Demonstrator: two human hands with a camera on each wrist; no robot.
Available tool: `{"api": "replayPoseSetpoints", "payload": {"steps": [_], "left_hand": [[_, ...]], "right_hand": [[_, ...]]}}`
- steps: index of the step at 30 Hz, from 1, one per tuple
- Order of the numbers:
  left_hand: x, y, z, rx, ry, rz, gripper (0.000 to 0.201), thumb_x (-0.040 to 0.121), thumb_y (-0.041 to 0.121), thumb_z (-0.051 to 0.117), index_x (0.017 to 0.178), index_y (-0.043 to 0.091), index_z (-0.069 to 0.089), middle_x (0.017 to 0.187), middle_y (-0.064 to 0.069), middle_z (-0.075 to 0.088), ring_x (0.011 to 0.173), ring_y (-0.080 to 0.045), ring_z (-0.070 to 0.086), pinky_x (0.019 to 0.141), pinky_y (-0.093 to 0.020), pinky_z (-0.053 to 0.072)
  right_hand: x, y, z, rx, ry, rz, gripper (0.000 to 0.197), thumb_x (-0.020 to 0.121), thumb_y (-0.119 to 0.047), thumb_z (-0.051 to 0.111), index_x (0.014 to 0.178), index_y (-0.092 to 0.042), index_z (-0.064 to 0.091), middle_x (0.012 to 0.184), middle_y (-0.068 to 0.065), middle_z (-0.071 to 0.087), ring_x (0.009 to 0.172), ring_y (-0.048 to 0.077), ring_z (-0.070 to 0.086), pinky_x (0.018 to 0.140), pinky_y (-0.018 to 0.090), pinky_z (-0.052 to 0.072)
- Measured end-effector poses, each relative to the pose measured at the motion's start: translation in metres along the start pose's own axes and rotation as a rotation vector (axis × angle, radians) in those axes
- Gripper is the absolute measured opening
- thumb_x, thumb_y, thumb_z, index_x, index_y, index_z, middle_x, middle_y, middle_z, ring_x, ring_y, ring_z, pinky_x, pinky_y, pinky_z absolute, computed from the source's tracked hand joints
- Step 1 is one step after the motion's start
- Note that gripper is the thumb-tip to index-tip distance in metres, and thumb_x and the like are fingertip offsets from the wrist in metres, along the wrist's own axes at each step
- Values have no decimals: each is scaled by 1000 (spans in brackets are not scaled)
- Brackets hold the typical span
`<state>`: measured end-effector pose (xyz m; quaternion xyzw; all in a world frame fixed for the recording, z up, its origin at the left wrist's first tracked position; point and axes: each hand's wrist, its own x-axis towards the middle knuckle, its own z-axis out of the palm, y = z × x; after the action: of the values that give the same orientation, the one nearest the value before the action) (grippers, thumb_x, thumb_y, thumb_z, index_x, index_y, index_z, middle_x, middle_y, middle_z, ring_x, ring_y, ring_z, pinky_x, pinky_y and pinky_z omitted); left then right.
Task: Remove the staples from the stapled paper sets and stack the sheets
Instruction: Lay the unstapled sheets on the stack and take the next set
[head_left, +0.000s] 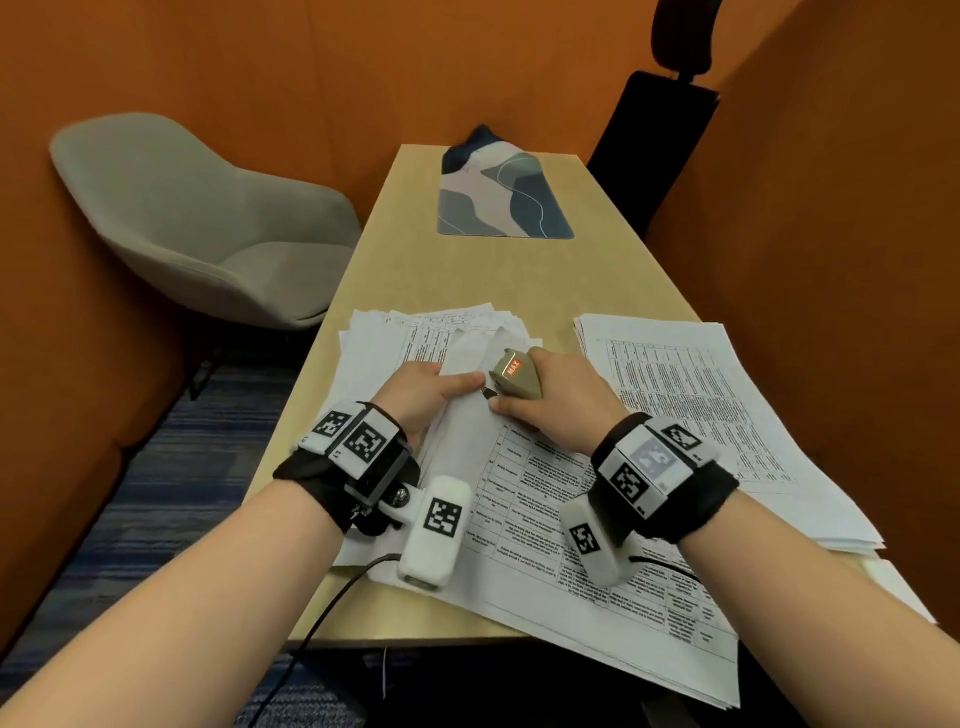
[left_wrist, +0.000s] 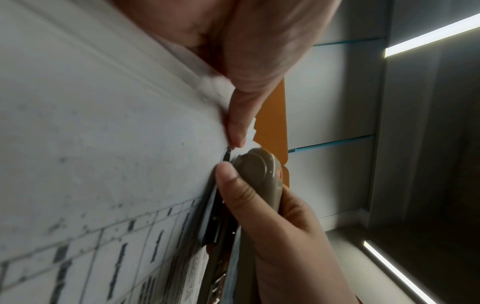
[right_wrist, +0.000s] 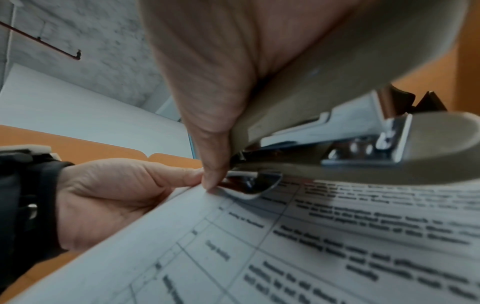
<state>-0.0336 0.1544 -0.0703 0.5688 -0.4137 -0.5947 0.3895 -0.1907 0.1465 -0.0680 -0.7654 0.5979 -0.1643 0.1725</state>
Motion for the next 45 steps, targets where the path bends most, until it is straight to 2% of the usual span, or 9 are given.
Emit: {"api": "replayPoseSetpoints", "payload": {"steps": [7,11,17,25,29,33,36,41,45], "left_hand": [[-4,-5,4,-76,45,-52,49,80,14,70,121,-6,53,108,-23,65,94,-33,64,90,-48,51],[-4,-7,7,-101,49,-86,33,83,12,66,110,-5,61,101,-21,67,88,-32,64,88,-46,52],[-1,-13,7,-139,71,-100,23,83,6,62,103,-4,64,86,-17,66,71,-27,63,65,-34,52],[0,-20,8,-143,114,-93,13,81,6,63,90,-3,66,83,-18,70,77,-30,66,69,-35,54],[-2,-19,6,-132,46,-13,8,87,3,58,80,4,63,65,-7,68,63,-19,63,55,-26,53],[-7,-18,1,-54,-54,51,14,85,-8,55,92,0,63,88,-17,68,77,-27,67,75,-35,57],[-10,-19,2,22,-19,96,22,82,-7,60,103,-4,62,104,-25,65,96,-37,64,91,-47,50],[-8,-23,3,101,37,131,21,82,-4,63,102,0,65,103,-20,68,94,-31,66,88,-41,52],[-8,-25,2,141,53,145,25,83,1,64,107,2,65,104,-15,69,96,-28,66,92,-43,51]], "right_hand": [[-4,-4,1,-83,70,-48,42,80,-55,61,93,-18,48,94,3,61,90,24,57,65,29,37],[-6,-5,3,-111,116,-80,46,78,-59,60,96,-17,51,95,3,62,90,24,57,65,28,36],[-13,-5,6,-183,191,-164,46,80,-61,57,96,-18,52,94,2,63,89,23,58,64,28,33],[-18,-4,9,-343,349,-404,39,79,-45,67,86,-8,56,75,7,63,69,29,62,55,26,28],[-13,-4,6,-165,212,-162,42,82,-55,58,98,-16,52,93,4,63,89,25,58,65,28,34],[-4,3,9,169,99,24,38,72,-51,71,86,-18,58,85,1,63,81,18,59,64,28,43],[1,5,11,327,22,64,37,70,-43,76,86,-11,65,85,5,67,78,18,63,67,31,50],[1,7,7,524,-139,139,41,71,-34,78,87,2,67,75,8,66,63,17,60,64,33,49],[-5,5,-4,466,-99,113,29,74,-35,75,80,-8,65,66,-1,63,55,9,56,53,20,46]]}}
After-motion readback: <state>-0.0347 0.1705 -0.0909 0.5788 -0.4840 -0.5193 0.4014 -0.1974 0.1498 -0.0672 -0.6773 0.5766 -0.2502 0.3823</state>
